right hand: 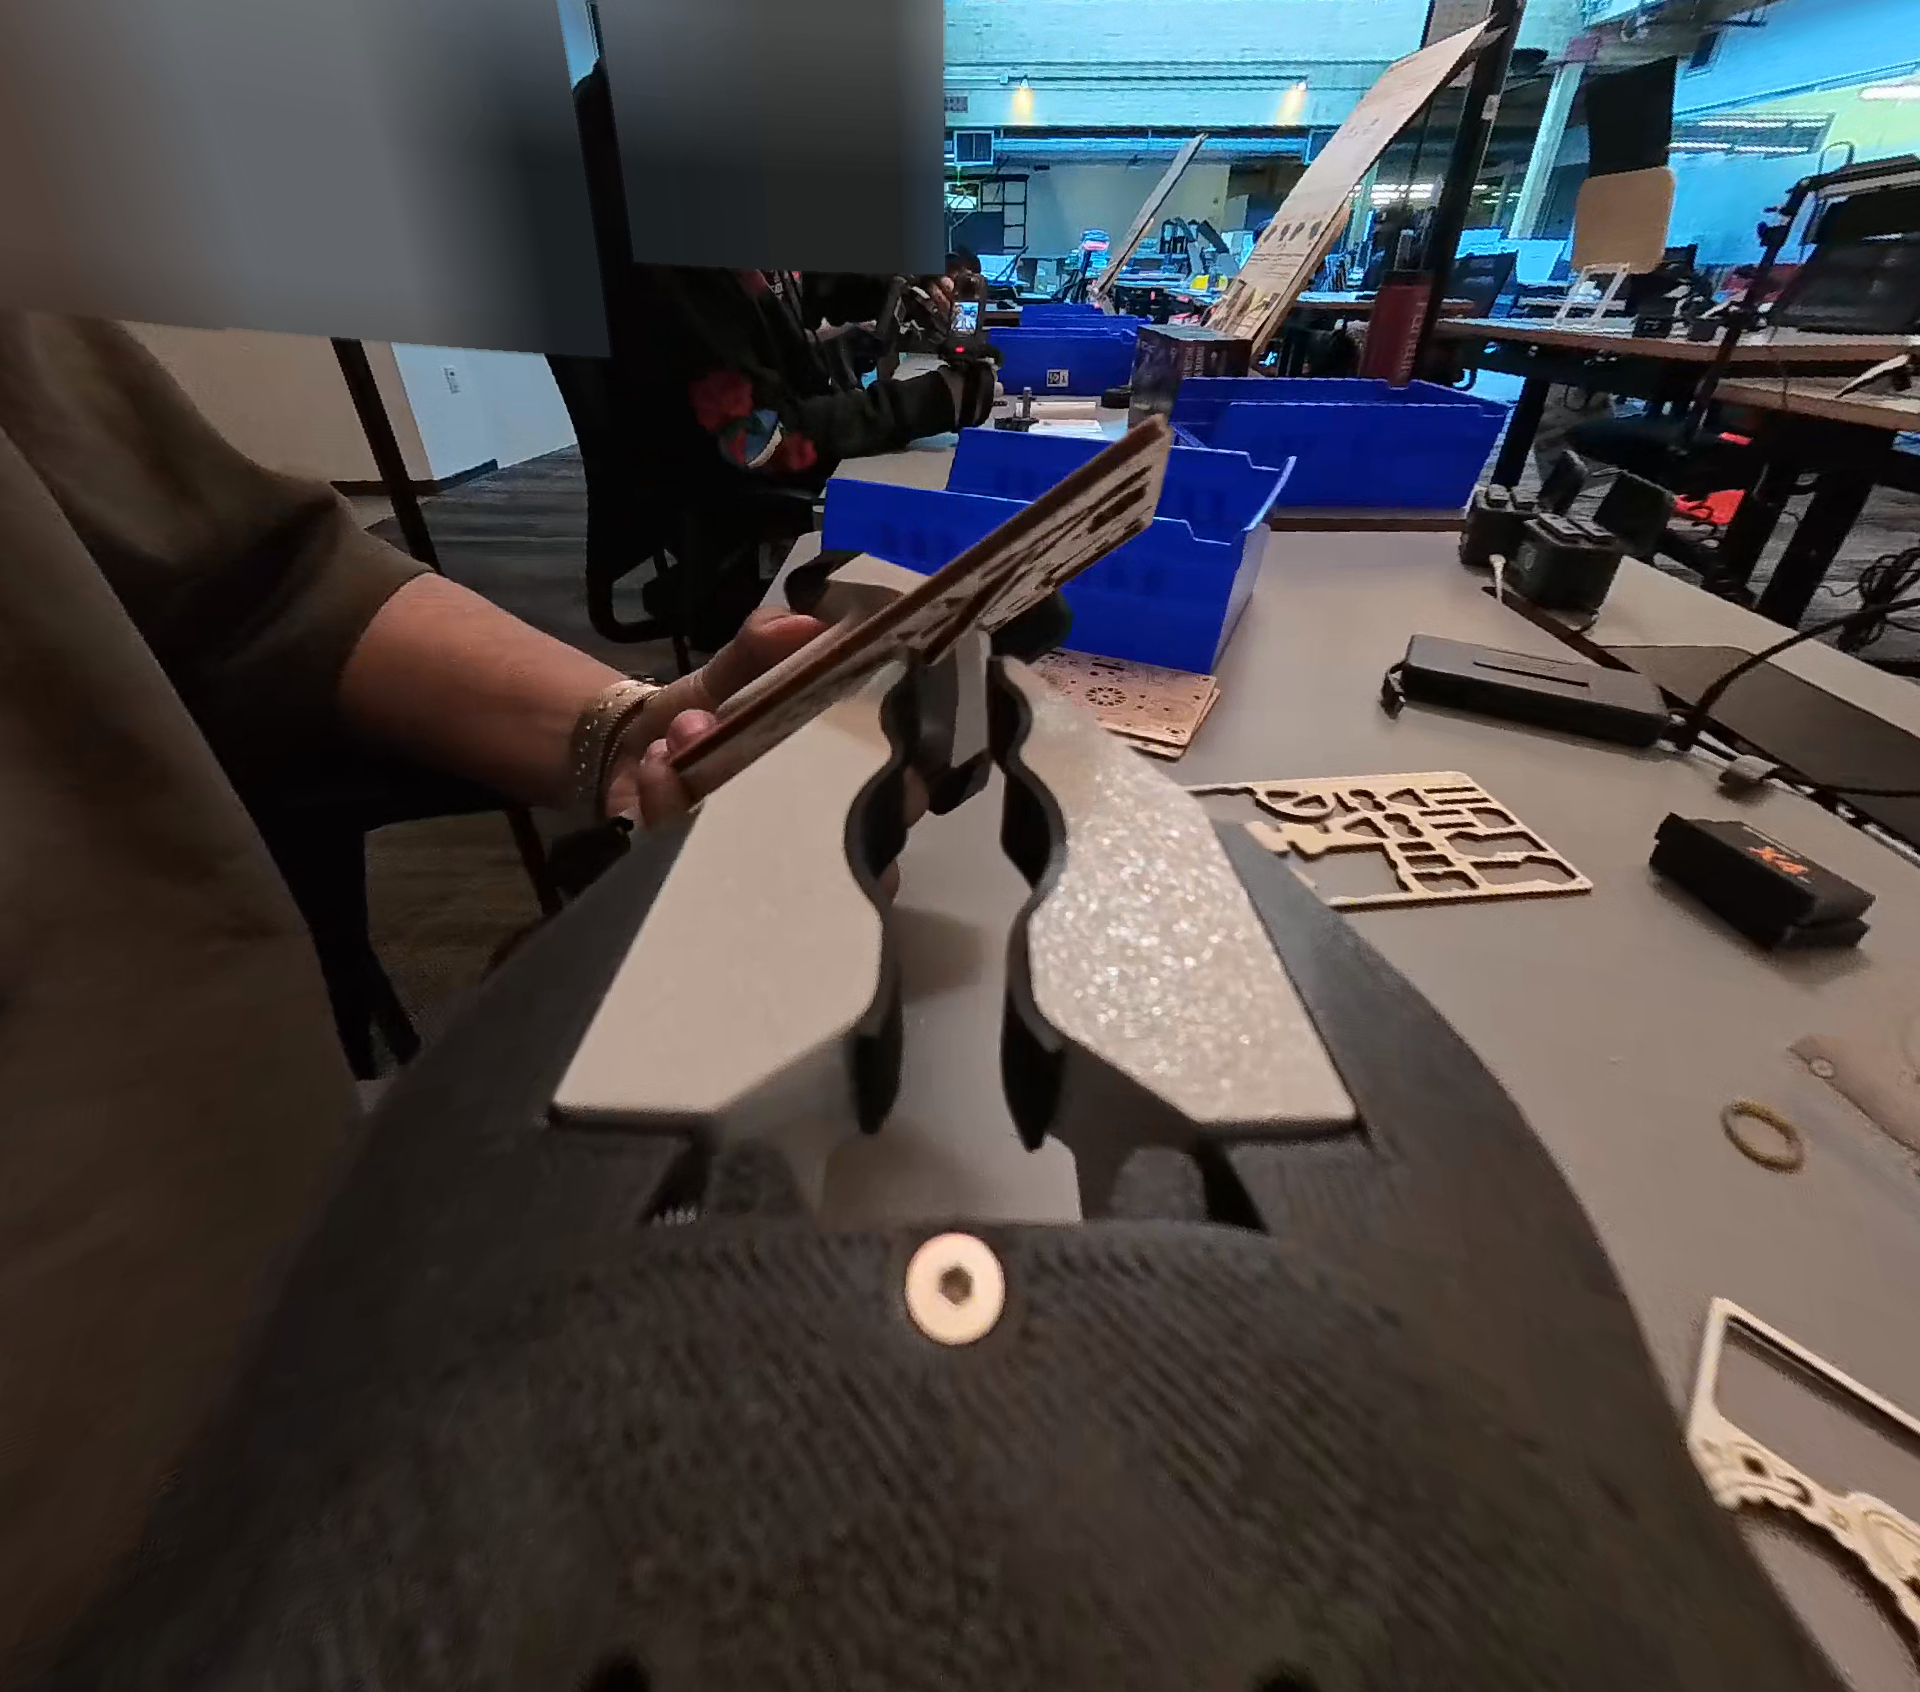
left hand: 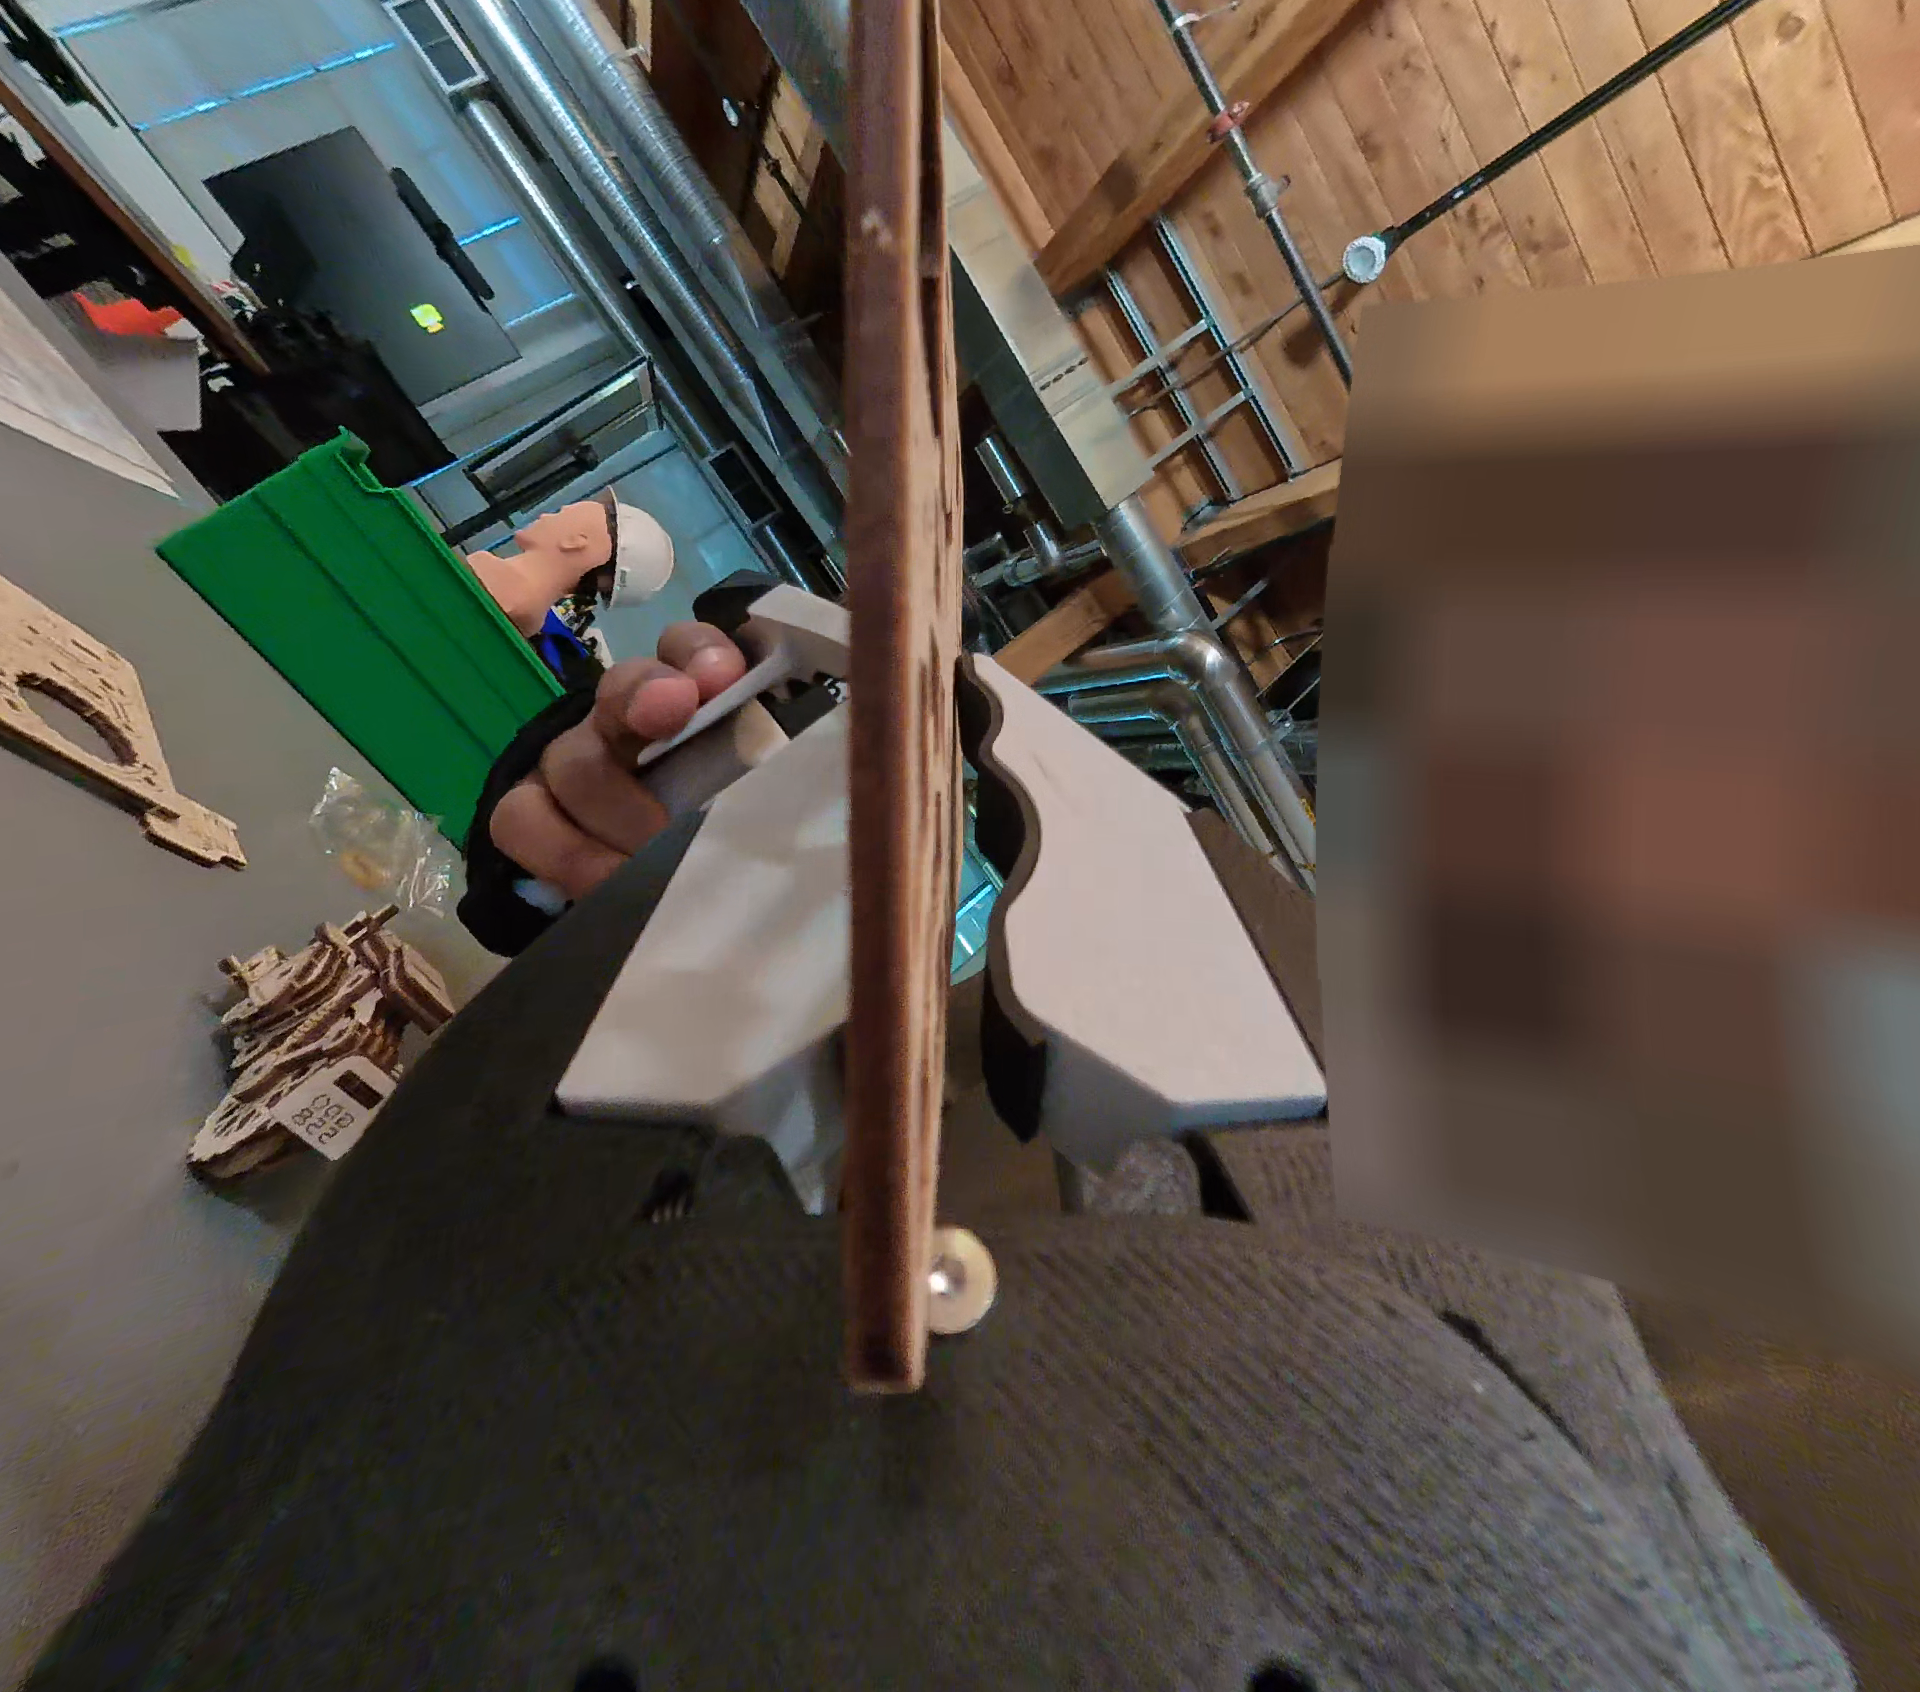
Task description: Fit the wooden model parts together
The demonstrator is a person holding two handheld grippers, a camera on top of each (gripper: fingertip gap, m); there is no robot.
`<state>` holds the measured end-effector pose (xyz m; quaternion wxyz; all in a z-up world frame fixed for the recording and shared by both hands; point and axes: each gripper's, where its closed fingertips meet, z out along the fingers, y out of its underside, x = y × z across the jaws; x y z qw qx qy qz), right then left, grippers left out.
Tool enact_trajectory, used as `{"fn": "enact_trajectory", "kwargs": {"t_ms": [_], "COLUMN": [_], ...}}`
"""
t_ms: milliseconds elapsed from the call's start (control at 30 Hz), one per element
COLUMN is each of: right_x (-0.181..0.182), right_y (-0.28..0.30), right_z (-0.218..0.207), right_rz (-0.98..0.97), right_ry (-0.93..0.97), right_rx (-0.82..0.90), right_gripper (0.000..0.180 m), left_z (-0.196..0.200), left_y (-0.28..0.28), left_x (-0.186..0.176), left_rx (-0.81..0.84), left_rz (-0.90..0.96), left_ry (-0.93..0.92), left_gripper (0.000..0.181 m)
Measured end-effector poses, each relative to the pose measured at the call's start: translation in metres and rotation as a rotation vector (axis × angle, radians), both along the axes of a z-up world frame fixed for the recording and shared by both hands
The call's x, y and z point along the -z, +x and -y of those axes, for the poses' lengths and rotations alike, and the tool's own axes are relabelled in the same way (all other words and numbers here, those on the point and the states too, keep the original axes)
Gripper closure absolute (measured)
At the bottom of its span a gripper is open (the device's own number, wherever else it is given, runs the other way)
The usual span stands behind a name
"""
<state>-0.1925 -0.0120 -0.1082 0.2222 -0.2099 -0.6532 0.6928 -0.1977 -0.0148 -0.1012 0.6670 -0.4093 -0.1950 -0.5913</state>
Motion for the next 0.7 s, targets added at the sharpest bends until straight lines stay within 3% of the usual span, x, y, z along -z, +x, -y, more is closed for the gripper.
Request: {"fn": "enact_trajectory", "kwargs": {"t_ms": [333, 467, 700], "right_x": [0.002, -0.004, -0.007], "right_y": [-0.007, 0.004, 0.004], "right_z": [-0.002, 0.002, 0.002], "right_rz": [0.047, 0.042, 0.026], "right_ry": [0.007, -0.035, -0.07], "right_rx": [0.05, -0.033, -0.029], "right_gripper": [0.18, 0.16, 0.159], "left_z": [0.008, 0.009, 0.006], "left_y": [0.001, -0.003, 0.008], "left_x": [-0.007, -0.006, -0.007], "left_rx": [0.0, -0.059, 0.015], "left_rz": [-0.049, -0.085, -0.066], "left_ry": [0.041, 0.024, 0.04], "left_gripper": [0.18, 0.181, 0.18]}}
